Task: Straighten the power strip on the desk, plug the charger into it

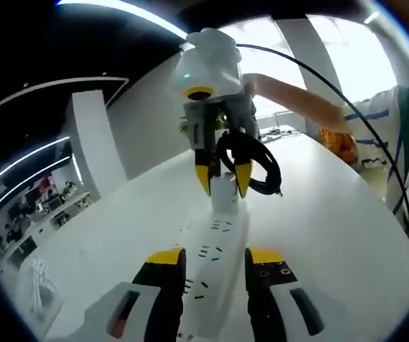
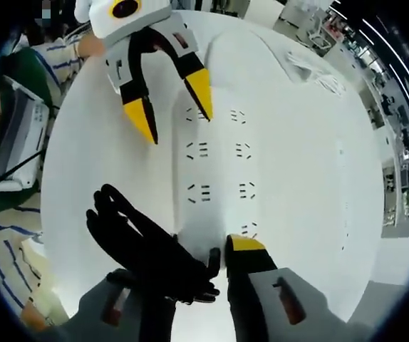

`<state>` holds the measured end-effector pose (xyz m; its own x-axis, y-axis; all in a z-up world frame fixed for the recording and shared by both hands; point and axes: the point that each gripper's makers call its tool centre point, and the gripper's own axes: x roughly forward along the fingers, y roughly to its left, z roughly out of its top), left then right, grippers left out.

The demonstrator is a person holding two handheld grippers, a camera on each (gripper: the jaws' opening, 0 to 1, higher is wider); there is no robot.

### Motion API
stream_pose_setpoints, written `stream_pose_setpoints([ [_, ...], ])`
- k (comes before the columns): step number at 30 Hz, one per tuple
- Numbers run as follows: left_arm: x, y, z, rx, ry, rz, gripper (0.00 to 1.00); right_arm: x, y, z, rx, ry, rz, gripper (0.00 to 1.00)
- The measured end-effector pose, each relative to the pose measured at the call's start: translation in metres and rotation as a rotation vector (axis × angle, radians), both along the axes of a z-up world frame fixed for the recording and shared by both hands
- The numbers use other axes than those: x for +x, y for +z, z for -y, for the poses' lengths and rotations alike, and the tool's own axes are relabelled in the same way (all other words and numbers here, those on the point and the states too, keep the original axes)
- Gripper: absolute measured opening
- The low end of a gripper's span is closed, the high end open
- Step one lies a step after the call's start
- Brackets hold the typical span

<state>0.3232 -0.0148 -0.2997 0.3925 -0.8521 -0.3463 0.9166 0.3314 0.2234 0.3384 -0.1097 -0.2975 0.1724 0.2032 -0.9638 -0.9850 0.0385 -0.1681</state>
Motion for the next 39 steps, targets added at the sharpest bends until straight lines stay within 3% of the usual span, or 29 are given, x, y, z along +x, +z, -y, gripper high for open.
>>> stream_pose_setpoints([
  [22, 0.0011, 0.0063, -0.0006, -0.022, 0.006, -0.007, 0.33, 0.0052, 0.0038, -0.0033, 0.098, 0.054, 0.127, 0.25],
  [27, 0.0006, 0.0101, -0.0004, -0.052, 0.010, -0.015, 0.32, 0.0056, 0.0046, -0.0032, 0.141, 0.072, 0.160, 0.25],
  [39, -0.0018, 0.0080, 0.0014, -0.043, 0.002, -0.010, 0.33, 0.0048, 0.0085, -0.0037, 0.234, 0.075, 0.217, 0.25],
])
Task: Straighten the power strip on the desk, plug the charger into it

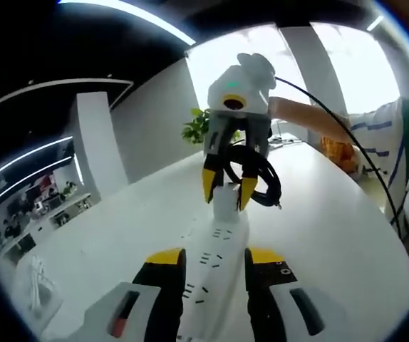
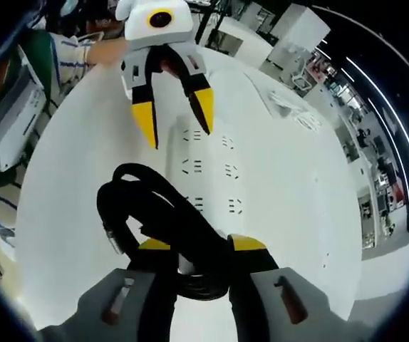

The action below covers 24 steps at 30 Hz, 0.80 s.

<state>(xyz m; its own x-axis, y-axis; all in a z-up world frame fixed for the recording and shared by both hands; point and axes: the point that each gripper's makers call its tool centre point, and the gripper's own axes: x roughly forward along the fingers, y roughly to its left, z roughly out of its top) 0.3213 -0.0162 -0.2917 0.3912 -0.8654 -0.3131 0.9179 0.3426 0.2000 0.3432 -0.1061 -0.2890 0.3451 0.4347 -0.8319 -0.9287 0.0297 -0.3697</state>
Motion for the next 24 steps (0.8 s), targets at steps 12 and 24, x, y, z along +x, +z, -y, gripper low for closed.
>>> stream_pose_setpoints([
  [12, -0.0003, 0.0005, -0.0005, -0.005, 0.003, 0.000, 0.33, 0.0005, 0.0038, 0.0009, 0.104, -0.051, 0.020, 0.26],
  [24, 0.0025, 0.0026, -0.0025, -0.007, 0.012, 0.001, 0.34, -0.0007, 0.0095, 0.0000, 0.235, -0.084, 0.008, 0.28],
])
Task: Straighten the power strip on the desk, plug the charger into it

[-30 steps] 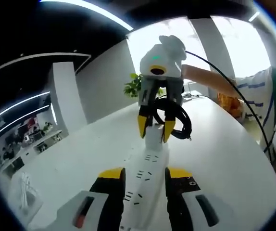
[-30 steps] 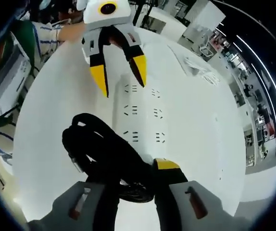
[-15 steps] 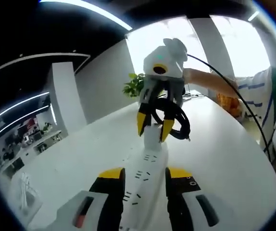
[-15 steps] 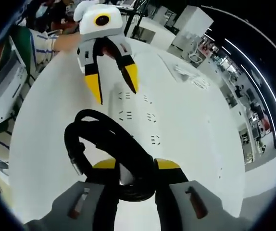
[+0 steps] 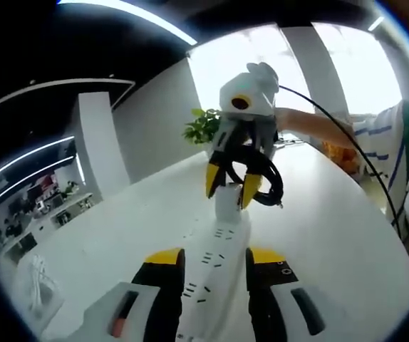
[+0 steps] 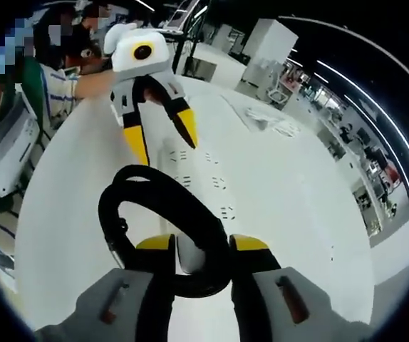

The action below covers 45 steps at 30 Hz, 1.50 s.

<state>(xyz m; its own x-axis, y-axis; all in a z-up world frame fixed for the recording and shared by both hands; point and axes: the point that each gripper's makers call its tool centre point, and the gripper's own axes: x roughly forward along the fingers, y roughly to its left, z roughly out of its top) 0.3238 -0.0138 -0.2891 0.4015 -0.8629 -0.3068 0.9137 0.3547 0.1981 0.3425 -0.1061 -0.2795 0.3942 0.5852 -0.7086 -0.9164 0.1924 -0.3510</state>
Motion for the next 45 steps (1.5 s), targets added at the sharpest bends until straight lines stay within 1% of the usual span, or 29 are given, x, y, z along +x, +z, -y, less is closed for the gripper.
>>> stream_pose_setpoints([
  [4, 0.001, 0.001, -0.001, 0.001, 0.002, 0.001, 0.34, 0.000, 0.001, 0.000, 0.040, -0.015, -0.008, 0.31],
  [8, 0.002, 0.001, -0.001, 0.001, 0.004, 0.001, 0.34, 0.003, 0.006, 0.001, 0.077, -0.028, 0.010, 0.31],
  [11, 0.002, 0.001, -0.002, -0.001, 0.007, 0.001, 0.34, 0.001, 0.009, 0.002, 0.119, -0.031, -0.004, 0.32],
  [20, 0.004, 0.003, -0.004, -0.004, 0.012, 0.004, 0.34, -0.004, 0.013, 0.004, 0.197, -0.042, 0.025, 0.31],
  [26, 0.004, 0.003, -0.005, -0.005, 0.015, 0.003, 0.34, -0.008, 0.016, 0.004, 0.262, -0.040, 0.028, 0.32],
  [30, 0.005, 0.002, -0.006, -0.005, 0.021, 0.002, 0.34, -0.008, 0.019, 0.007, 0.297, -0.049, 0.035, 0.32],
  [35, 0.007, 0.004, -0.008, -0.008, 0.028, 0.002, 0.34, -0.011, 0.023, 0.011, 0.362, -0.065, 0.035, 0.32],
  [45, 0.007, 0.008, -0.011, -0.007, 0.022, 0.008, 0.34, -0.016, 0.030, 0.023, 0.444, -0.110, 0.062, 0.32],
])
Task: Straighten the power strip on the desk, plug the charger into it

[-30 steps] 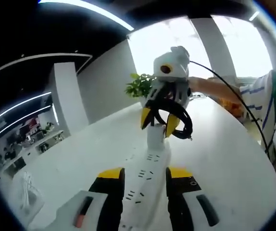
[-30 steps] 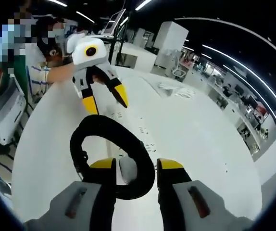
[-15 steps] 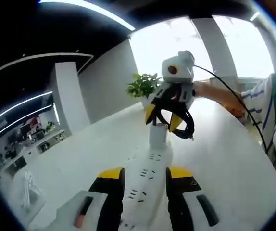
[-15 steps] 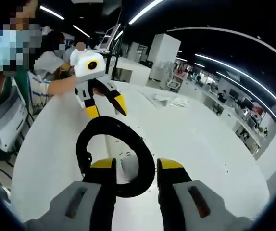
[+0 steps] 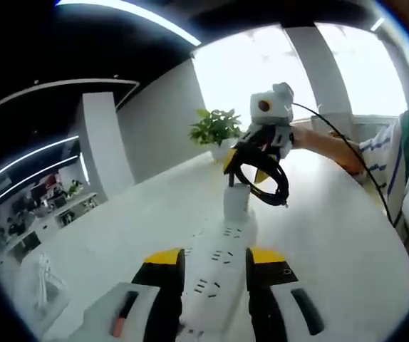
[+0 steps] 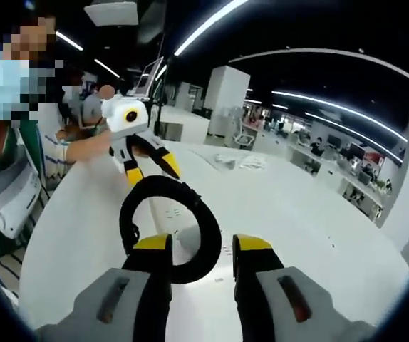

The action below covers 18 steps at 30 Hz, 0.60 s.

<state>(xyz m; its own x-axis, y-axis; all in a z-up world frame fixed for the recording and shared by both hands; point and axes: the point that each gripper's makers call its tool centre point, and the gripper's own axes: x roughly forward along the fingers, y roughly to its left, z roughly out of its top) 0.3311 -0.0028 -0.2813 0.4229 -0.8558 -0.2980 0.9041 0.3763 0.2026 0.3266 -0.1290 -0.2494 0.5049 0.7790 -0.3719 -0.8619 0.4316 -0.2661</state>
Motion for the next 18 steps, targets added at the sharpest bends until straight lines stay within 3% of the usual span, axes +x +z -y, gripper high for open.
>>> stream_pose_setpoints([
  [8, -0.003, -0.003, 0.000, 0.019, -0.005, -0.004, 0.33, -0.007, 0.006, 0.008, 0.064, -0.034, 0.014, 0.31],
  [18, 0.001, -0.003, -0.012, 0.030, 0.024, -0.019, 0.33, -0.017, -0.002, 0.022, 0.081, -0.069, 0.011, 0.31],
])
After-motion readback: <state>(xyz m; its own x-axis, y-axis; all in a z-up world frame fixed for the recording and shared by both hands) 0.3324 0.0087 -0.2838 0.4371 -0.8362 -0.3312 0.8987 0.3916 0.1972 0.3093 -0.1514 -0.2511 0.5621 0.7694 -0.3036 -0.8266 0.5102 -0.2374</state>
